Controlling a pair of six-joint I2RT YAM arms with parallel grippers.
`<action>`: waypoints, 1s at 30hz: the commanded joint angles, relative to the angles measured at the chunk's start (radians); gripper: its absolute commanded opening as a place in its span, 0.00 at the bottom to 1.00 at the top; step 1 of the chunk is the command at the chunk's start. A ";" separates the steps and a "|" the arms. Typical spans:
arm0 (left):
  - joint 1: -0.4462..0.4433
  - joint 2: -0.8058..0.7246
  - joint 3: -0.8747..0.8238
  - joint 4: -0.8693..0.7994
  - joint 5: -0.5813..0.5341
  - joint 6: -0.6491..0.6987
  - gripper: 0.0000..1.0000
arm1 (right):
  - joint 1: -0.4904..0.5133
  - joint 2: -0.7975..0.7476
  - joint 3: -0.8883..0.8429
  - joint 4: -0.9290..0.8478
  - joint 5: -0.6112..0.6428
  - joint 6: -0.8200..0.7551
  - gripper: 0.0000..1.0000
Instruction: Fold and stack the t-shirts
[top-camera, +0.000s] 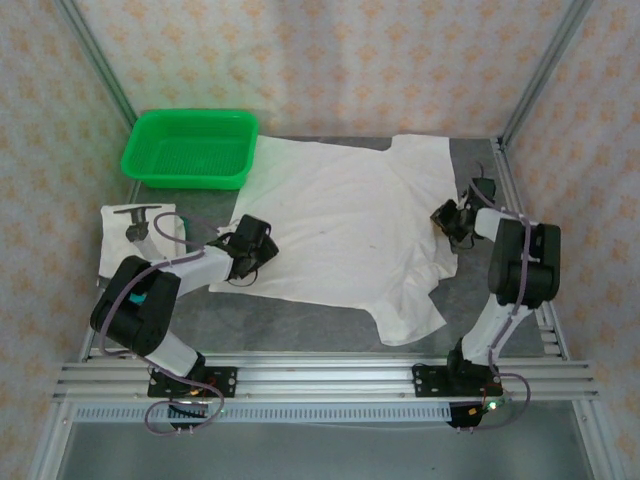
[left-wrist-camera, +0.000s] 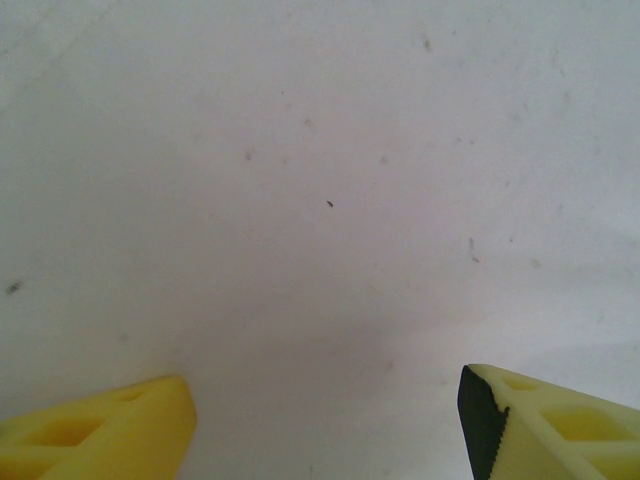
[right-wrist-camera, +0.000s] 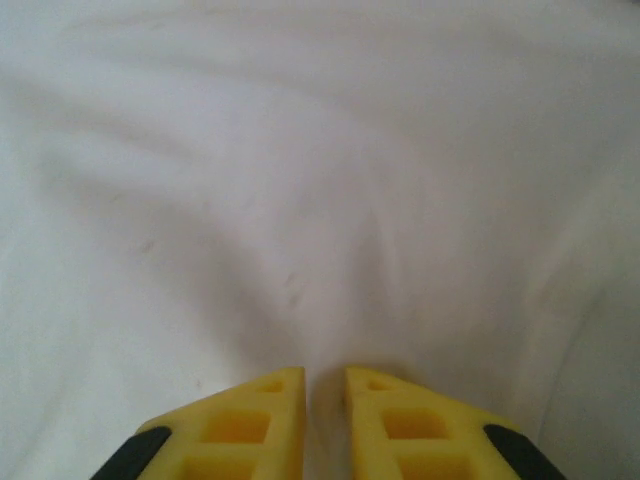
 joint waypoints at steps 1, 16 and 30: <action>-0.007 0.016 -0.020 -0.196 -0.007 -0.013 0.74 | -0.026 0.102 0.091 -0.065 0.055 0.070 0.16; 0.001 -0.006 0.035 -0.227 -0.019 0.027 0.78 | -0.054 0.351 0.521 -0.197 -0.007 -0.009 0.49; 0.000 -0.098 0.093 -0.267 -0.033 0.089 0.80 | 0.020 -0.473 -0.159 -0.129 0.203 0.003 0.62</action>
